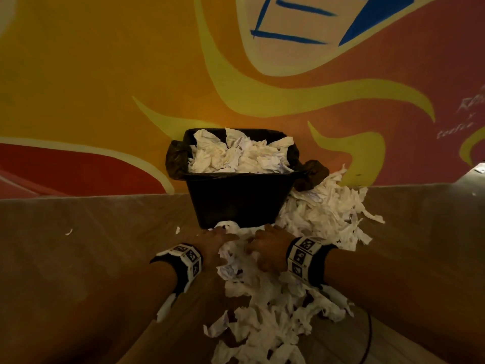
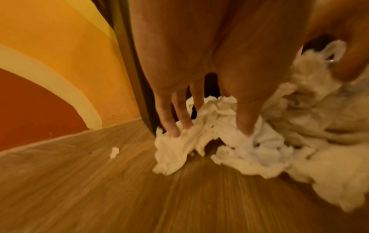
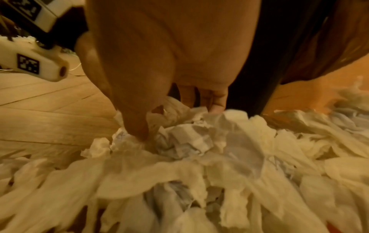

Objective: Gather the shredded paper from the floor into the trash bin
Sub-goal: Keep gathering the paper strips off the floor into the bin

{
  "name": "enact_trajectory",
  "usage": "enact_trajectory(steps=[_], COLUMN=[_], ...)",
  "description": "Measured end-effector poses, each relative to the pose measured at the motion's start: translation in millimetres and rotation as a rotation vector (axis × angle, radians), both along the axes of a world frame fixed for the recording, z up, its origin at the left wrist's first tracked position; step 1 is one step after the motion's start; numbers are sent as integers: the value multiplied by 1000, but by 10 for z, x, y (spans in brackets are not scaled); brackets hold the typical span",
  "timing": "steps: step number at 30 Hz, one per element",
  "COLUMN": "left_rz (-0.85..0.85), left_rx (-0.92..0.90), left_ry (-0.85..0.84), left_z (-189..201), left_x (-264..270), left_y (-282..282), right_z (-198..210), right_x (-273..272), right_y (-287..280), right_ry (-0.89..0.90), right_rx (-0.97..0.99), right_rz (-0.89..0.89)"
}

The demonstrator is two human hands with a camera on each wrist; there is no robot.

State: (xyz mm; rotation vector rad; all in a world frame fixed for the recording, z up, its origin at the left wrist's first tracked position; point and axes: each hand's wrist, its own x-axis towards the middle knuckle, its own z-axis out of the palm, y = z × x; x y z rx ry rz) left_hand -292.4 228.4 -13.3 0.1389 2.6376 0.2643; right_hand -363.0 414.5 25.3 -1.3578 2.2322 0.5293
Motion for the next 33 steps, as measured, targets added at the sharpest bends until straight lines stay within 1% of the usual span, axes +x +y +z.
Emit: enact_trajectory(steps=[2, 4, 5, 8, 10, 13, 17, 19, 20, 22, 25, 26, 28, 29, 31, 33], left_rz=[-11, 9, 33, 184, 310, 435, 603, 683, 697, 660, 516, 488, 435, 407, 315, 204], left_rx=[25, 98, 132, 254, 340, 432, 475, 504, 506, 447, 220, 156, 74, 76, 107, 40], left_ry=[122, 231, 258, 246, 229, 284, 306, 308, 307, 287, 157, 99, 44, 28, 50, 112], left_z=[-29, -32, -29, -26, -22, 3, 43, 39, 35, 31, 7, -17, -89, -127, -186, -249], left_x=[18, 36, 41, 34, 27, 39, 77, 112, 139, 189, 236, 241, 242, 234, 222, 198], left_y=[18, -9, -44, -197, -278, -374, -412, -414, -428, -485, -516, -512, -493, -479, -445, -406], right_z=[3, 10, 16, 39, 45, 78, 127, 154, 167, 179, 174, 169, 147, 147, 131, 111], right_x=[-18, -47, -67, -121, -145, -122, -110, -116, -117, -103, -91, -91, -87, -77, -51, -7], right_y=[10, 31, 45, 69, 88, 108, 101, 76, 63, 50, 44, 36, 35, 40, 50, 38], right_ry=[-24, -92, -134, -225, -250, -251, -167, -150, -145, -126, -142, -147, -180, -209, -273, -275], right_rx=[-43, -142, -183, -268, -311, -336, -332, -299, -303, -366, -510, -517, -481, -466, -469, -501], right_rz=[-3, -54, -100, -240, -271, -261, -169, -183, -208, -280, -444, -459, -482, -491, -516, -515])
